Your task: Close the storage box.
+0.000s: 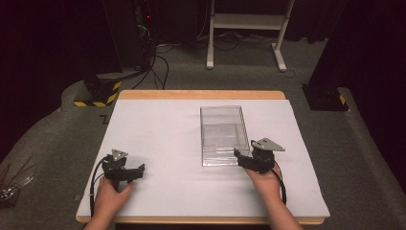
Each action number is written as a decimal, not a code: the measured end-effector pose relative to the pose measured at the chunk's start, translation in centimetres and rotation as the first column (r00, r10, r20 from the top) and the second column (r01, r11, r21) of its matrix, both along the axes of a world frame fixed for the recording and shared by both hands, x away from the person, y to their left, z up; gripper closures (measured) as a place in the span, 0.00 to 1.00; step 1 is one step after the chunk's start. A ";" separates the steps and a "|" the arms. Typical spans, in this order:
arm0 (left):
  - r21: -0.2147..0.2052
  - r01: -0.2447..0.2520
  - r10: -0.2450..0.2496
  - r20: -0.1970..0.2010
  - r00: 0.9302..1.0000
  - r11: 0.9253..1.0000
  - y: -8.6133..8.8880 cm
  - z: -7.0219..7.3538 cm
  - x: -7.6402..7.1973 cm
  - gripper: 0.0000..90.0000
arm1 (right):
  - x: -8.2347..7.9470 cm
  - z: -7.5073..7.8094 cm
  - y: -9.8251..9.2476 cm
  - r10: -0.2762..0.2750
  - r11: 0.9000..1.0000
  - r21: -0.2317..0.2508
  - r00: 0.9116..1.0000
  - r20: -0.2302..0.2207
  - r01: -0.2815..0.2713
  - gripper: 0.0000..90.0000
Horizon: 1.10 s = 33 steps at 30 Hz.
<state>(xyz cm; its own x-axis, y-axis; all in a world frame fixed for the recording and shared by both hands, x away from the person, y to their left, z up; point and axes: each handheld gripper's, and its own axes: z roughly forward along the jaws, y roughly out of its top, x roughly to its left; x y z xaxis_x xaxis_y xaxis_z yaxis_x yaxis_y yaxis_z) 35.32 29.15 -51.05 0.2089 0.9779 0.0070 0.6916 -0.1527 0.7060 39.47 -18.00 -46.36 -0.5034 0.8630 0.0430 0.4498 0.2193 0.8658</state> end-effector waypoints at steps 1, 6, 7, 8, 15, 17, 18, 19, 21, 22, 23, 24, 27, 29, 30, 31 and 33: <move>0.000 0.000 0.000 0.000 1.000 1.000 0.0 0.0 0.0 0.00 | 0.0 0.0 0.0 0.002 1.000 -0.003 1.000 0.003 -0.002 0.25; -0.001 -0.001 0.001 0.001 1.000 1.000 0.0 0.0 0.0 0.00 | -0.1 0.0 -0.1 0.009 1.000 -0.011 1.000 -0.004 -0.009 0.26; 0.000 -0.002 0.002 0.002 1.000 1.000 0.0 0.0 0.0 0.00 | -0.2 0.0 -0.2 0.008 1.000 -0.008 1.000 -0.004 -0.008 0.26; 0.000 -0.002 0.002 0.002 1.000 1.000 0.0 0.0 0.0 0.00 | -0.3 0.1 -0.2 0.010 1.000 -0.005 1.000 -0.004 -0.010 0.26; 0.002 -0.002 0.002 0.003 1.000 1.000 0.0 0.0 0.0 0.00 | -1.6 0.5 -1.0 0.022 1.000 0.012 1.000 0.012 -0.022 0.26; 0.002 -0.002 0.002 0.004 1.000 1.000 0.0 0.0 0.0 0.00 | -2.1 0.6 -1.3 0.024 0.999 0.023 1.000 0.019 -0.025 0.26; 0.002 -0.002 0.002 0.004 1.000 1.000 0.0 0.0 0.0 0.00 | -2.3 0.8 -1.5 0.025 0.999 0.026 0.999 0.026 -0.026 0.26; 0.002 -0.002 0.002 0.004 1.000 1.000 0.0 0.0 0.0 0.00 | -2.5 0.8 -1.6 0.027 0.999 0.027 0.999 0.028 -0.028 0.26; 0.001 -0.002 0.002 0.004 1.000 1.000 0.0 0.0 0.0 0.00 | -2.9 1.0 -1.9 0.028 0.999 0.032 0.999 0.035 -0.029 0.26; 0.001 -0.002 0.002 0.003 1.000 1.000 0.0 0.0 0.0 0.00 | -3.1 1.1 -2.1 0.029 0.999 0.035 0.999 0.039 -0.030 0.26; 0.001 -0.002 0.002 0.004 1.000 1.000 0.0 0.0 0.0 0.00 | -3.4 1.1 -2.3 0.027 0.999 0.038 0.999 0.039 -0.029 0.26; 0.001 -0.002 0.002 0.004 1.000 1.000 0.0 0.0 0.0 0.00 | -3.6 1.2 -2.5 0.026 0.999 0.038 0.999 0.041 -0.027 0.26; 0.002 -0.002 0.002 0.003 1.000 1.000 0.0 0.0 0.0 0.00 | -4.2 1.2 -3.3 0.018 0.999 0.040 0.999 0.044 -0.020 0.26; 0.001 -0.002 0.002 0.004 1.000 1.000 0.0 0.0 0.0 0.00 | -4.5 1.1 -3.8 0.009 0.999 0.041 0.999 0.042 -0.011 0.26; 0.001 -0.002 0.002 0.004 1.000 1.000 0.0 0.0 0.0 0.00 | -4.5 1.1 -3.8 0.009 0.999 0.041 0.999 0.042 -0.011 0.26; 0.001 -0.002 0.002 0.003 1.000 1.000 0.0 0.0 0.0 0.00 | -4.7 1.0 -4.2 0.002 0.999 0.040 0.999 0.041 -0.004 0.26; 0.002 -0.002 0.002 0.004 1.000 1.000 0.0 0.0 0.0 0.00 | -5.0 0.8 -4.9 -0.009 0.999 0.034 0.999 0.034 0.008 0.26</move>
